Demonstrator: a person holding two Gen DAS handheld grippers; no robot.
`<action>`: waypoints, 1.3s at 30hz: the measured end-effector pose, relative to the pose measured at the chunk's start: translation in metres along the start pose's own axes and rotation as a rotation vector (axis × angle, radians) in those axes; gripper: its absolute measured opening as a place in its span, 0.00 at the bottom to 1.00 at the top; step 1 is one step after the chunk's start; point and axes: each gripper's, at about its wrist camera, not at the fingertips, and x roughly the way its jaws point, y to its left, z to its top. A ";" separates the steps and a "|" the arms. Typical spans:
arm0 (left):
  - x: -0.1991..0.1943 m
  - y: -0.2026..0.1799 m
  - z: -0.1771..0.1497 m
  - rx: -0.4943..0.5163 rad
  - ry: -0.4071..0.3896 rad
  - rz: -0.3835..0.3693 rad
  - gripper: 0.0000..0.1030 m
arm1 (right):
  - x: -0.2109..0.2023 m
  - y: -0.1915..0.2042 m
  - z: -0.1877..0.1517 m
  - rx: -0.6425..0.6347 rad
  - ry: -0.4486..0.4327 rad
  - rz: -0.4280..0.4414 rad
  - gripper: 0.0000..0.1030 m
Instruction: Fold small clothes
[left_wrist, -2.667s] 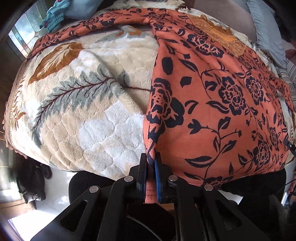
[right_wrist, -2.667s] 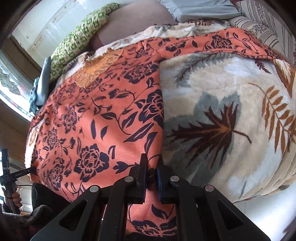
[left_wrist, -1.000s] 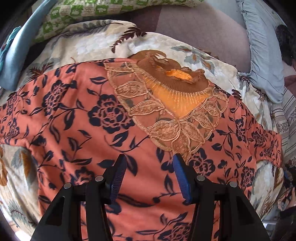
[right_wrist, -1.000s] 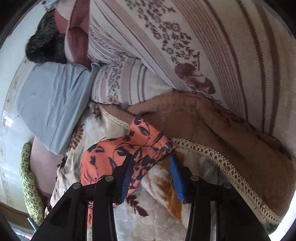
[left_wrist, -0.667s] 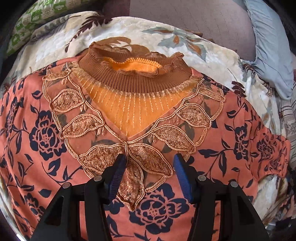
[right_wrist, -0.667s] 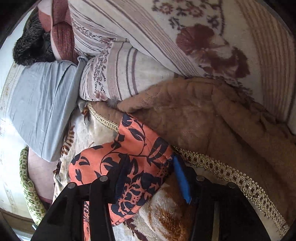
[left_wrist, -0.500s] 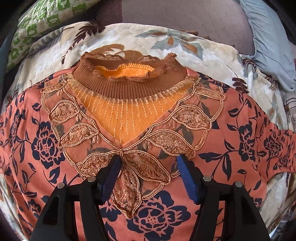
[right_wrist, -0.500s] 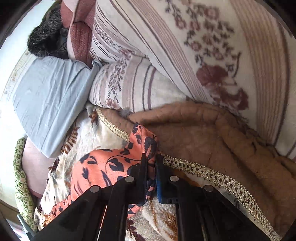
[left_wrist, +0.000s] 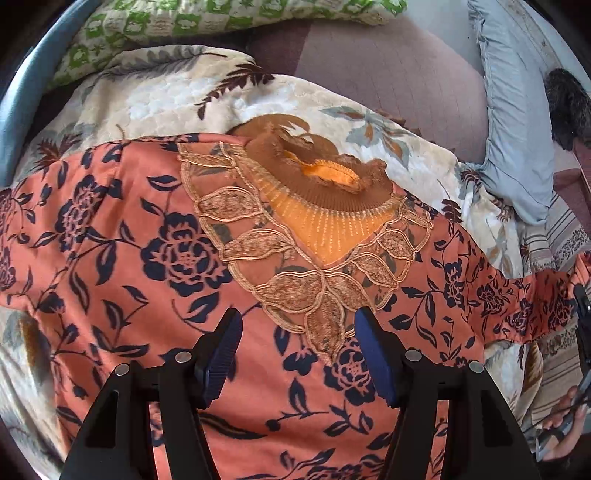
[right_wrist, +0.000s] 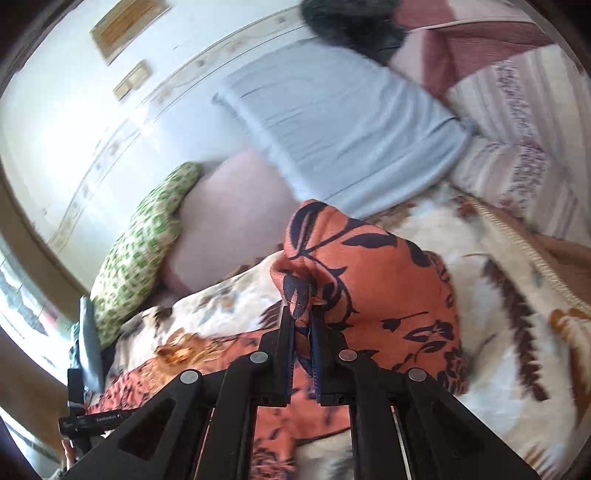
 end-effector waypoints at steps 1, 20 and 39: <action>-0.012 0.011 -0.002 -0.004 -0.013 0.003 0.60 | 0.016 0.024 -0.009 -0.016 0.029 0.036 0.07; -0.134 0.172 -0.055 -0.209 -0.132 -0.017 0.60 | 0.174 0.272 -0.199 -0.211 0.508 0.172 0.22; 0.014 0.084 -0.034 -0.213 0.092 -0.099 0.44 | 0.081 -0.028 -0.145 0.484 0.233 0.072 0.42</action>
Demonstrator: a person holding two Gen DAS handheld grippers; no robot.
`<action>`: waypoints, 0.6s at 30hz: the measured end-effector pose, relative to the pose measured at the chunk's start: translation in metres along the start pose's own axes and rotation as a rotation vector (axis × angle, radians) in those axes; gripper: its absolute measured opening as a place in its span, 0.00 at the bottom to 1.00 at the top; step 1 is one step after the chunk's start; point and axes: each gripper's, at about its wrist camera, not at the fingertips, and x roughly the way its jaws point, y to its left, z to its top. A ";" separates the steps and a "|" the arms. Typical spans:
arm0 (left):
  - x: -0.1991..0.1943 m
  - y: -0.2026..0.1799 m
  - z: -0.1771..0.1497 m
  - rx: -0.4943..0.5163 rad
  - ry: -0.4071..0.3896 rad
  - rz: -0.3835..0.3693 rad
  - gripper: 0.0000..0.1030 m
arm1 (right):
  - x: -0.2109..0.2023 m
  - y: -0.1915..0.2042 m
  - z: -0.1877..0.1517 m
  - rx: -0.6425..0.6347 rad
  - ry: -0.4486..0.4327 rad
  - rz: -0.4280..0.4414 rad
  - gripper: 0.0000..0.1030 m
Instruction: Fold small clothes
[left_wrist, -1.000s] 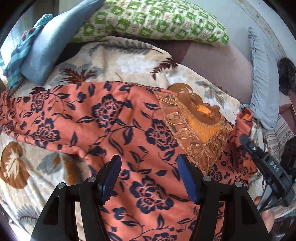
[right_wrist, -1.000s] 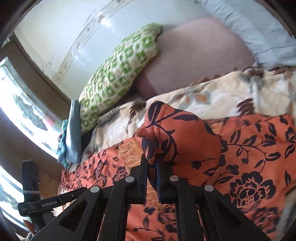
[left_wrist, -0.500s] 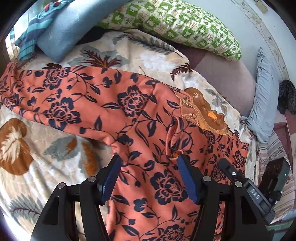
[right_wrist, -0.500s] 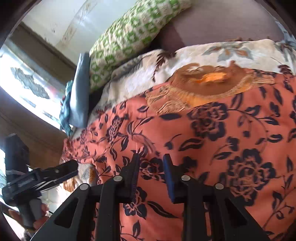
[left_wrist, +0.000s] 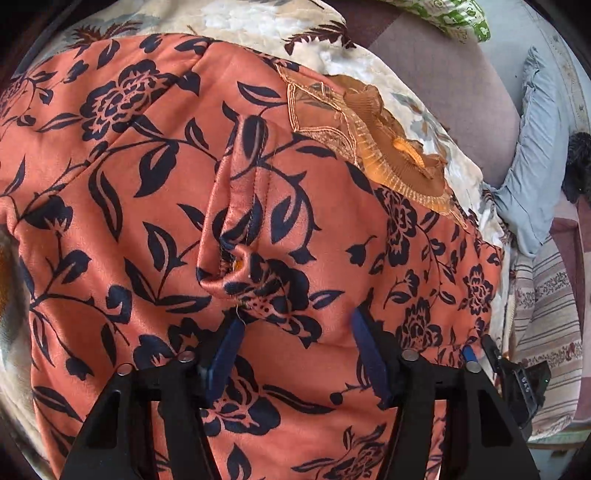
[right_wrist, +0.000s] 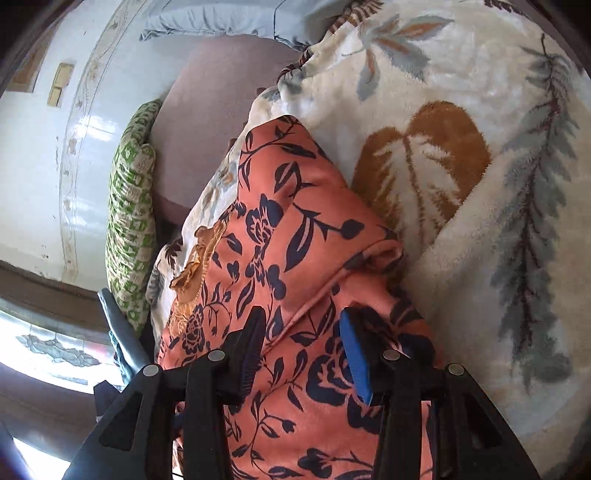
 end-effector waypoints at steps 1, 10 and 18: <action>0.000 -0.002 0.004 0.016 -0.023 0.034 0.19 | 0.004 0.001 0.002 0.004 -0.010 0.007 0.42; -0.035 0.017 0.014 0.009 -0.198 0.213 0.08 | 0.030 0.035 -0.027 -0.003 0.109 0.207 0.05; -0.042 0.040 0.006 0.002 -0.167 0.065 0.12 | 0.003 0.018 -0.033 -0.050 0.131 0.090 0.11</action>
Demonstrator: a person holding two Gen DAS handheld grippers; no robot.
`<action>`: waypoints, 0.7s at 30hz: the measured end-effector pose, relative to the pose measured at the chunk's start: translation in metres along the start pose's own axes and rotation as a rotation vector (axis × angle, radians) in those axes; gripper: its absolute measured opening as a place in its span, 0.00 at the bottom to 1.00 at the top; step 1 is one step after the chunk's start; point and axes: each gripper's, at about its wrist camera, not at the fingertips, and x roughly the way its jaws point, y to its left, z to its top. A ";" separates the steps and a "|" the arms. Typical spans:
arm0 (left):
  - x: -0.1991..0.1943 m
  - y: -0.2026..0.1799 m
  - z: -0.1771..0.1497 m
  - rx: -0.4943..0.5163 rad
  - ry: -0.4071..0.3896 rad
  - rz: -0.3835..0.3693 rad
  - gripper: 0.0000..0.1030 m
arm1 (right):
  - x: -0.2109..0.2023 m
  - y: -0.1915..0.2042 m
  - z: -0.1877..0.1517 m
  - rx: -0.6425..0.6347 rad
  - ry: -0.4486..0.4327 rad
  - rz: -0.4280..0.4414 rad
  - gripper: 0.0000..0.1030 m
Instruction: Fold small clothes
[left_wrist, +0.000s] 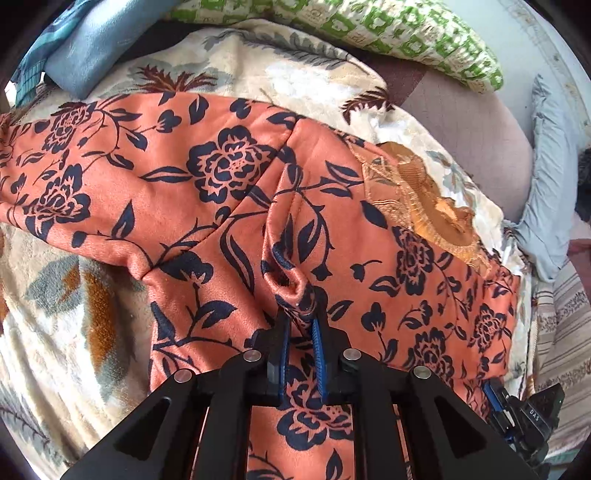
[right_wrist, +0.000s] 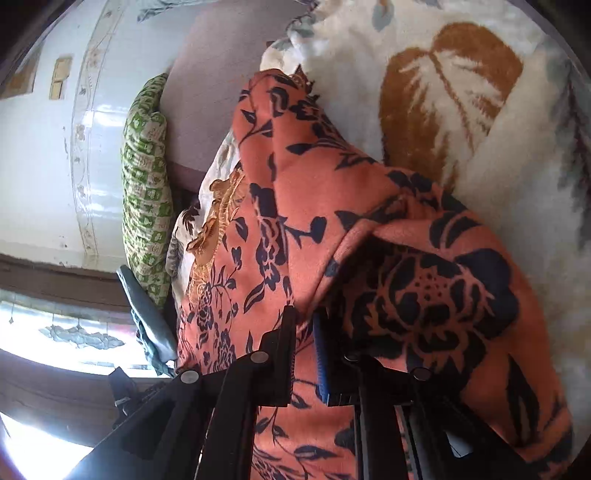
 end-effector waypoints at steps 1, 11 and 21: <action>-0.008 0.002 -0.001 0.004 -0.022 -0.022 0.12 | -0.016 0.005 0.001 -0.031 -0.042 0.011 0.11; 0.001 -0.020 0.022 0.020 -0.009 0.004 0.37 | 0.002 0.001 0.071 -0.116 -0.088 -0.213 0.48; 0.045 -0.046 0.014 0.150 0.018 0.105 0.37 | 0.008 -0.018 0.071 -0.250 -0.049 -0.339 0.11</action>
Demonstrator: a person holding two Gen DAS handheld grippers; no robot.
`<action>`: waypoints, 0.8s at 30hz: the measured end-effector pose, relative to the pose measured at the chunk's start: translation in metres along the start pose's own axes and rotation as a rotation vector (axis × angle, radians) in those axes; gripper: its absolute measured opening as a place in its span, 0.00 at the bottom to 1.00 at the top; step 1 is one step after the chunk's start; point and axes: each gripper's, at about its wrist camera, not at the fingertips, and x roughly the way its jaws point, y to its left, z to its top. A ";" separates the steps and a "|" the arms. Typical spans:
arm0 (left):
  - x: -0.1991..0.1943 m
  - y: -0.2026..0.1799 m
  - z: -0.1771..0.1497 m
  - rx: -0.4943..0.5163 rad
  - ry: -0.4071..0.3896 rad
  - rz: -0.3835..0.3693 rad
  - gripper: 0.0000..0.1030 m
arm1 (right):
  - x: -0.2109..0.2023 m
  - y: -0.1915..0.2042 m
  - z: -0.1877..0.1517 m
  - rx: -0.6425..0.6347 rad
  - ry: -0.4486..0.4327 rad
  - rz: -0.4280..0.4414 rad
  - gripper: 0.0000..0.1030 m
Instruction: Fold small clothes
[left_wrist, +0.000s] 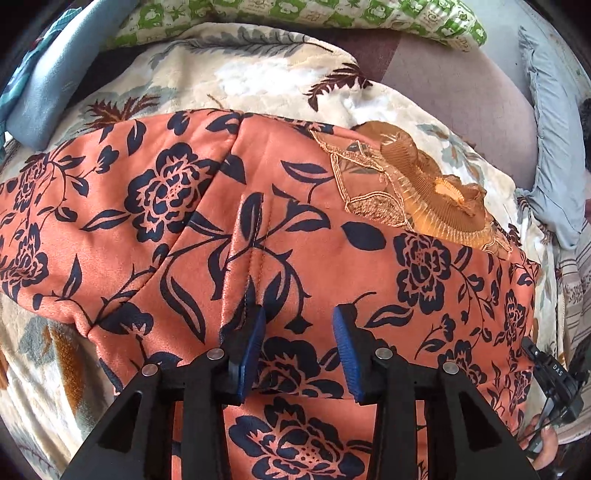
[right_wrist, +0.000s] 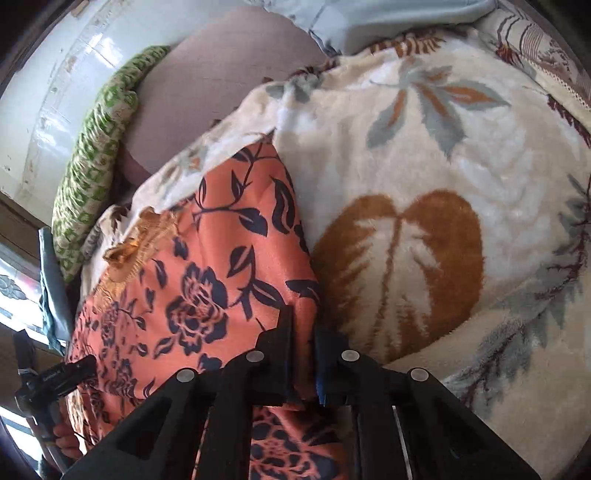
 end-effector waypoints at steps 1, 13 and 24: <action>-0.002 -0.002 0.000 0.013 -0.003 0.001 0.37 | -0.003 0.001 0.002 0.012 0.006 0.023 0.13; -0.015 -0.013 0.006 0.006 -0.047 -0.067 0.37 | 0.017 0.033 0.064 0.034 -0.075 0.047 0.46; -0.004 -0.015 0.006 0.007 -0.020 -0.092 0.37 | -0.007 0.022 0.063 -0.065 -0.042 0.041 0.14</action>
